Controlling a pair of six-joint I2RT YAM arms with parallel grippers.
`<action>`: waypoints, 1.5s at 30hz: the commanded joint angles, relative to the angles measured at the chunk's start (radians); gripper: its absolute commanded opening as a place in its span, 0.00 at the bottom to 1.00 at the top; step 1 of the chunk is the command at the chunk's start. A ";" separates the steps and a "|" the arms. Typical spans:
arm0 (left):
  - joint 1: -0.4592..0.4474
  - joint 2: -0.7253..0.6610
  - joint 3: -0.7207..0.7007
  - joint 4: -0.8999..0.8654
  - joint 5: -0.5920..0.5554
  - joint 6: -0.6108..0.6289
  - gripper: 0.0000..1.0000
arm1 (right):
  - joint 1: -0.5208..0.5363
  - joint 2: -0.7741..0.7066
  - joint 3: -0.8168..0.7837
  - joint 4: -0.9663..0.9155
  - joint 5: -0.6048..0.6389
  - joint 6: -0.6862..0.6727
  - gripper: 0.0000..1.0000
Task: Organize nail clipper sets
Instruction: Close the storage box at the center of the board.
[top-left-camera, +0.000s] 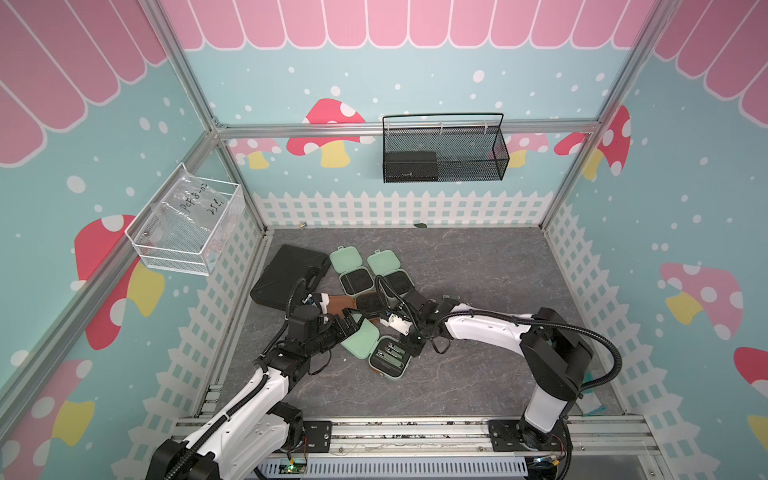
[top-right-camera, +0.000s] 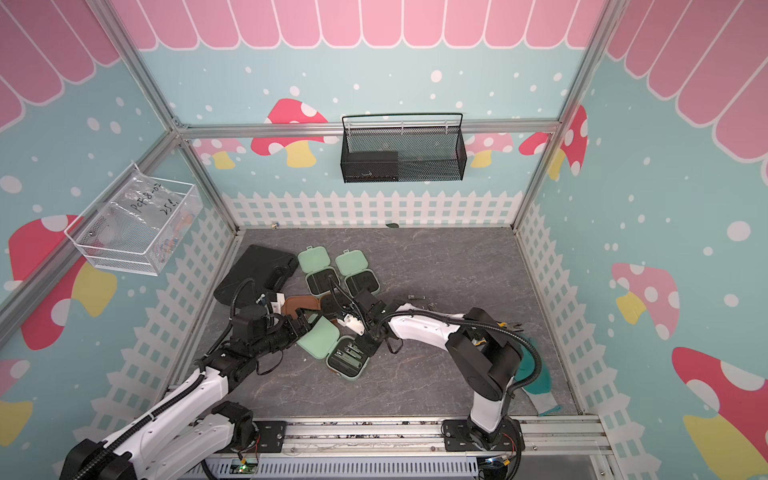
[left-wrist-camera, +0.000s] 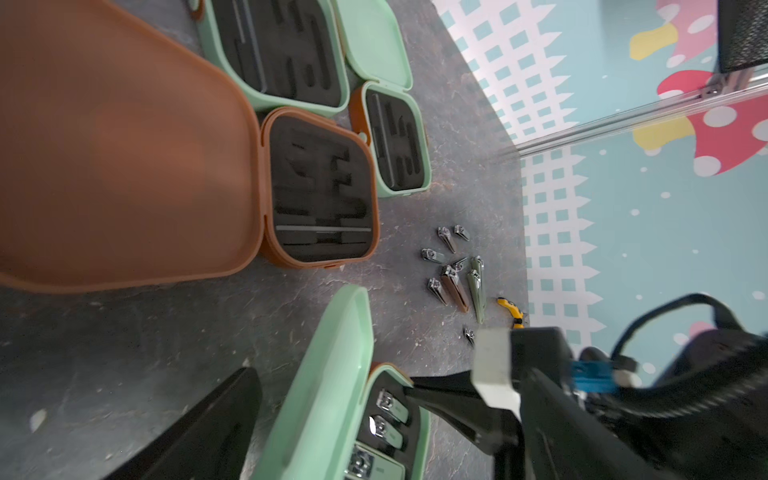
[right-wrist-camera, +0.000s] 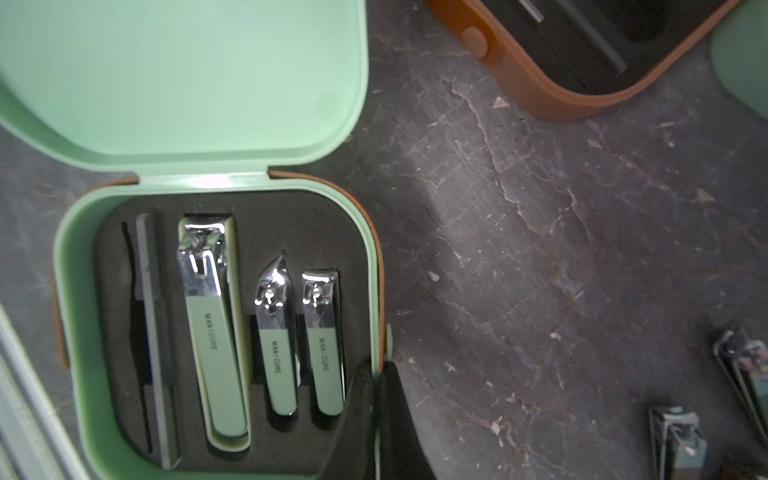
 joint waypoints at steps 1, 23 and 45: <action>0.005 -0.026 -0.004 0.068 0.021 0.023 0.99 | 0.006 0.043 0.061 0.001 0.080 -0.065 0.00; -0.005 0.108 -0.035 0.302 0.190 -0.011 0.99 | 0.017 0.037 0.010 0.117 0.113 0.169 0.24; -0.153 0.078 0.002 0.241 0.148 -0.043 0.99 | 0.017 -0.049 -0.028 0.142 0.224 0.311 0.32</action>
